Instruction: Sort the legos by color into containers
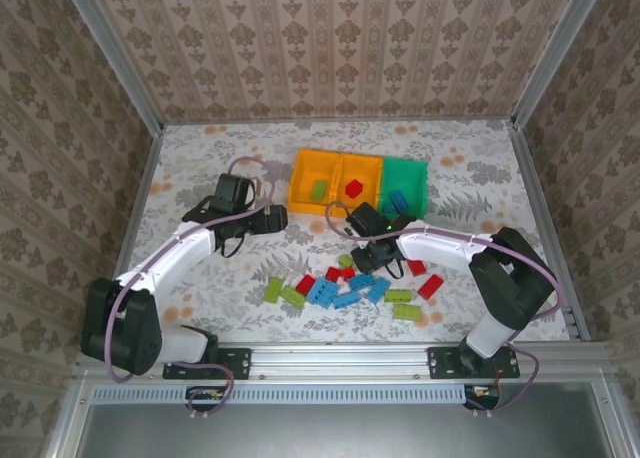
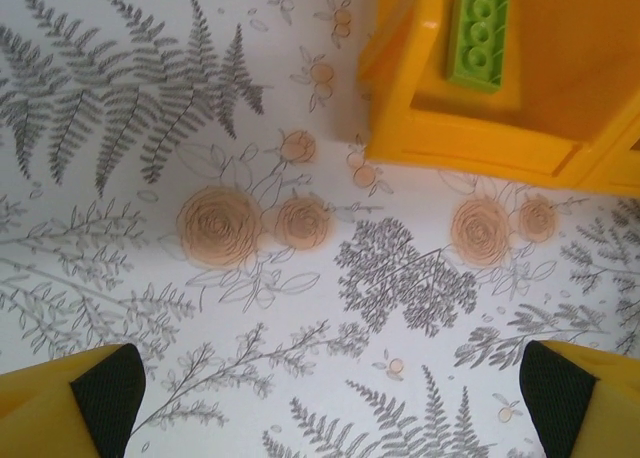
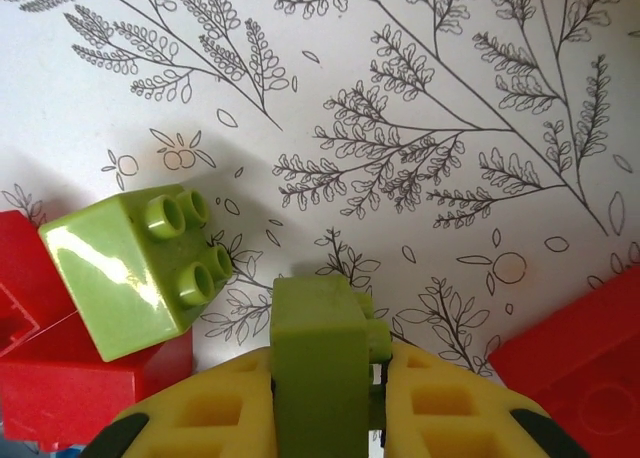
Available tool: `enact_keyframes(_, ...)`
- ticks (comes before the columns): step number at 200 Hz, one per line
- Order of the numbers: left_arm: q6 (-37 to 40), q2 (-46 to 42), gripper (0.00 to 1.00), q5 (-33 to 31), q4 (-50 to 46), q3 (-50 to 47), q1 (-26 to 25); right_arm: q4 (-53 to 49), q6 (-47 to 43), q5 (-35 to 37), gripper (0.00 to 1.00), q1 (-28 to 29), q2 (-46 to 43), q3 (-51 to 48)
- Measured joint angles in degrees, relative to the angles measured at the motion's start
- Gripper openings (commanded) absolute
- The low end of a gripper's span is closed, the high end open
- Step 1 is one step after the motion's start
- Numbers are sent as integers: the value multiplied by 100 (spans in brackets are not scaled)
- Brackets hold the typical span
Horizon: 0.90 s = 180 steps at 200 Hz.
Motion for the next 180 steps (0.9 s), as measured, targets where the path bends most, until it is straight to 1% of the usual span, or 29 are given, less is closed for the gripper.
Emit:
enact_keyframes(31,-107,-286,100,-105,-173,-422,-33,-17,76,22,16,-17,-264,319)
enact_keyframes(67,-280,-656,100,-284,-291,-918,-262,118,378,-116,16,-197,-175,1355)
enact_keyframes(85,-415,-813,100,-369,-321,-1145,-490,225,654,-232,16,-297,286,2170)
enact_keyframes(103,-542,-966,100,-420,-332,-1366,-682,317,925,-264,17,-358,1019,3097)
enact_keyframes(127,-719,-1198,100,-535,-415,-1598,-876,238,1224,-186,18,-431,1904,4026)
enact_keyframes(139,-813,-1311,100,-581,-448,-1690,-979,162,1342,-111,23,-459,2264,4347)
enact_keyframes(156,-942,-1386,100,-662,-492,-1781,-1137,118,1513,28,24,-498,2603,4575)
enact_keyframes(169,-1038,-1397,100,-708,-496,-1838,-1246,105,1652,114,33,-538,2754,4640)
enact_keyframes(180,-1126,-1397,100,-732,-494,-1884,-1331,48,1738,166,36,-577,2861,4732)
